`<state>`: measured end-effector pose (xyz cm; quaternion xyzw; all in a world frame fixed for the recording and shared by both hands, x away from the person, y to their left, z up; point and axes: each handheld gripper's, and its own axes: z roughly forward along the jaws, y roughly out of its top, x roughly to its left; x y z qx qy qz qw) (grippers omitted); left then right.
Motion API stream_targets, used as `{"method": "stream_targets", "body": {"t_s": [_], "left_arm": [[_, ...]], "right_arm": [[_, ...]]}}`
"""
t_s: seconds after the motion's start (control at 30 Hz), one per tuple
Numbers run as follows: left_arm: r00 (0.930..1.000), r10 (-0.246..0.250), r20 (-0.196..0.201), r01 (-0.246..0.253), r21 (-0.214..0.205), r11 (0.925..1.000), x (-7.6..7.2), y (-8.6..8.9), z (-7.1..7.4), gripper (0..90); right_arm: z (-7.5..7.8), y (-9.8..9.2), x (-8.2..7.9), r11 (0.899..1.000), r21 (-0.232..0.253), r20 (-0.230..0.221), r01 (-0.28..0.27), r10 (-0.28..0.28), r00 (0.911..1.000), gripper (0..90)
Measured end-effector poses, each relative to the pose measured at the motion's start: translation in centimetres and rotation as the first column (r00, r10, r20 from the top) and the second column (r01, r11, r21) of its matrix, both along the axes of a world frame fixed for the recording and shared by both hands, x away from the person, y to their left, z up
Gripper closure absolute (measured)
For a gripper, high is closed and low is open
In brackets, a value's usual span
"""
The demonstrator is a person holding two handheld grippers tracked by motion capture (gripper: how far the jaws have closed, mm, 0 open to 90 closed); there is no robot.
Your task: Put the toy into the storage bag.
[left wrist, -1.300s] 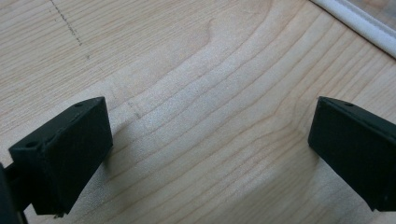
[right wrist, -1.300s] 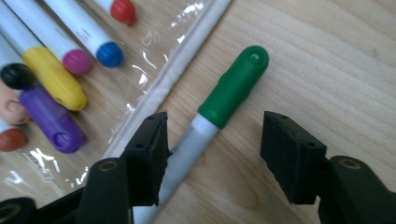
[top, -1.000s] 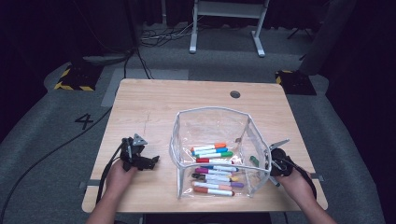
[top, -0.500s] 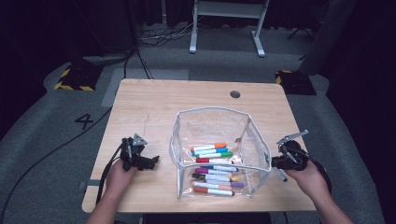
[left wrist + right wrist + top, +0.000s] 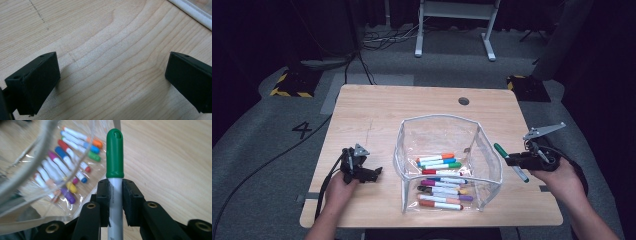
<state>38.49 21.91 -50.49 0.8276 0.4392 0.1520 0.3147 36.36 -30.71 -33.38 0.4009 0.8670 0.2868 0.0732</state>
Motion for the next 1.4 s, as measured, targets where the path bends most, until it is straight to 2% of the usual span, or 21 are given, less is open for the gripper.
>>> {"method": "stream_targets", "body": {"t_s": [0.23,0.33,0.37,0.4,0.57,0.73,1.0,1.23,1.4], "left_arm": [[1.0000,0.001,0.001,-0.001,-0.004,1.0000,0.0,0.0,0.0,0.0],[1.0000,0.001,0.001,-0.001,-0.004,1.0000,0.1,0.0,0.0,0.0],[1.0000,0.001,0.001,-0.001,-0.004,1.0000,0.1,0.0,0.0,0.0],[1.0000,0.001,0.001,-0.001,-0.004,1.0000,0.0,0.0,0.0,0.0],[1.0000,0.001,0.001,-0.001,-0.004,1.0000,0.0,0.0,0.0,0.0],[1.0000,-0.007,-0.002,0.007,0.000,1.0000,0.0,0.0,0.0,0.0],[1.0000,-0.008,-0.002,0.008,-0.001,1.0000,0.0,0.0,0.0,0.0],[1.0000,-0.008,-0.003,0.008,-0.003,1.0000,0.0,0.0,0.0,0.0],[0.9999,-0.013,-0.003,0.013,-0.001,0.9999,0.1,0.0,0.0,0.0]], "right_arm": [[4.0,1.2,-0.6,0.998,0.013,0.055,-0.065,0.064,0.9964,76.4],[5.3,1.9,-0.8,0.996,0.008,0.072,-0.094,0.093,0.9930,76.4],[5.3,1.9,-0.8,0.996,0.008,0.072,-0.094,0.093,0.9930,76.4],[6.4,2.7,-0.9,0.992,-0.014,0.085,-0.123,0.124,0.9887,76.4],[7.7,4.4,-1.0,0.983,-0.033,0.095,-0.182,0.184,0.9783,76.4],[8.7,6.8,-0.7,0.963,-0.041,0.097,-0.267,0.270,0.9581,76.3],[8.6,11.7,0.0,0.920,-0.069,0.052,-0.386,0.390,0.9193,76.3],[7.0,15.0,1.2,0.905,-0.080,-0.007,-0.417,0.418,0.9086,76.2],[5.1,17.0,1.8,0.886,-0.099,-0.067,-0.452,0.448,0.8916,76.2]]}}
